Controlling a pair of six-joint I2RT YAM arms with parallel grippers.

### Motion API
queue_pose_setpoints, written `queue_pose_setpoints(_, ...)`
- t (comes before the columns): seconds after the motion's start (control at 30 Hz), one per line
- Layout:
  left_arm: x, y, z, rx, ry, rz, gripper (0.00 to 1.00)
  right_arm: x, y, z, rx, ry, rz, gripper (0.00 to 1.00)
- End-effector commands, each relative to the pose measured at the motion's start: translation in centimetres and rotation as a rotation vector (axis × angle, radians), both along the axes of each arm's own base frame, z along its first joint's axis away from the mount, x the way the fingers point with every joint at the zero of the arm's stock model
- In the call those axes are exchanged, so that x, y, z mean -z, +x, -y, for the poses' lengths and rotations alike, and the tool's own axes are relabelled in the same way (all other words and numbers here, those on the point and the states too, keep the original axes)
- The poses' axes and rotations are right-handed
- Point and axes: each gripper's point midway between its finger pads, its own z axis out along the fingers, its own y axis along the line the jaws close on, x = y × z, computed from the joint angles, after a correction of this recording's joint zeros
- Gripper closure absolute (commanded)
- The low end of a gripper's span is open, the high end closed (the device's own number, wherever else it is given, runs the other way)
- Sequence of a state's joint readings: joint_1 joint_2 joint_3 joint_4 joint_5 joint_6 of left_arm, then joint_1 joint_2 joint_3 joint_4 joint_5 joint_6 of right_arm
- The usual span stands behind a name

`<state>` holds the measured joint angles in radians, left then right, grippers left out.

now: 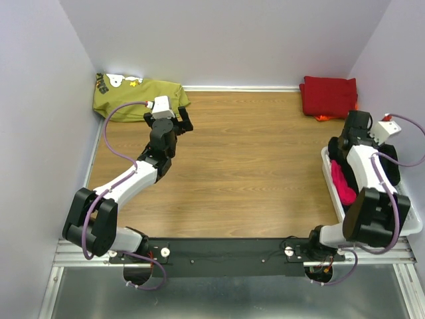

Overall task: Fold and stack the t-shirts
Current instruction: Grab crumpled tshirt from bin with the right arm, then move the tshirt to the center of the board

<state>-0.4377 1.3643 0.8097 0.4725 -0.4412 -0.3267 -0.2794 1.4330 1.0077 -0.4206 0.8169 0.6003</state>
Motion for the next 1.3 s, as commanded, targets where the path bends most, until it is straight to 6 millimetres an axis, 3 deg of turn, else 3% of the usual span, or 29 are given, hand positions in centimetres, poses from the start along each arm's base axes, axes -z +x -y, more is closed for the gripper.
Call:
queue_pose_setpoints(0.0, -0.7, 0.1, -0.1, -0.002, -0.022, 0.017, 0.03, -7.2, 2.3, -2.6, -0.096, -0.044, 0.156, 0.99)
queue_pose_setpoints(0.17, -1.0, 0.0, 0.1, 0.007, -0.034, 0.023, 0.04, -13.3, 3.4, -5.6, -0.213, -0.044, 0.281, 0.99)
queue_pose_setpoints(0.33, -1.0, 0.0, 0.3, 0.015, -0.044, 0.021, 0.05, -19.6, 3.4, -7.0, -0.274, -0.084, 0.375, 0.99)
queue_pose_setpoints(0.47, -1.0, 0.1, 0.4, 0.021, -0.043, 0.022, 0.05, -22.2, 1.9, -6.3, -0.231, -0.143, 0.390, 0.99)
queue_pose_setpoints(0.67, -0.9, 0.2, 0.6, 0.026, -0.042, 0.019, 0.05, -23.0, 0.0, -5.1, -0.150, -0.207, 0.372, 0.99)
queue_pose_setpoints(0.9, -0.9, 0.2, 0.6, 0.026, -0.042, 0.018, 0.05, -28.1, -0.7, -5.3, -0.168, -0.233, 0.485, 0.99)
queue_pose_setpoints(1.03, -0.9, 0.2, 0.6, 0.029, -0.044, 0.019, 0.05, -31.3, -0.4, -6.4, -0.260, -0.232, 0.579, 0.99)
queue_pose_setpoints(1.17, -0.9, 0.2, 0.6, 0.027, -0.042, 0.018, 0.05, -34.7, 0.4, -8.8, -0.426, -0.215, 0.704, 0.99)
queue_pose_setpoints(1.27, -1.0, 0.2, 0.5, 0.026, -0.043, 0.020, 0.05, -36.0, 1.7, -10.9, -0.566, -0.183, 0.753, 0.99)
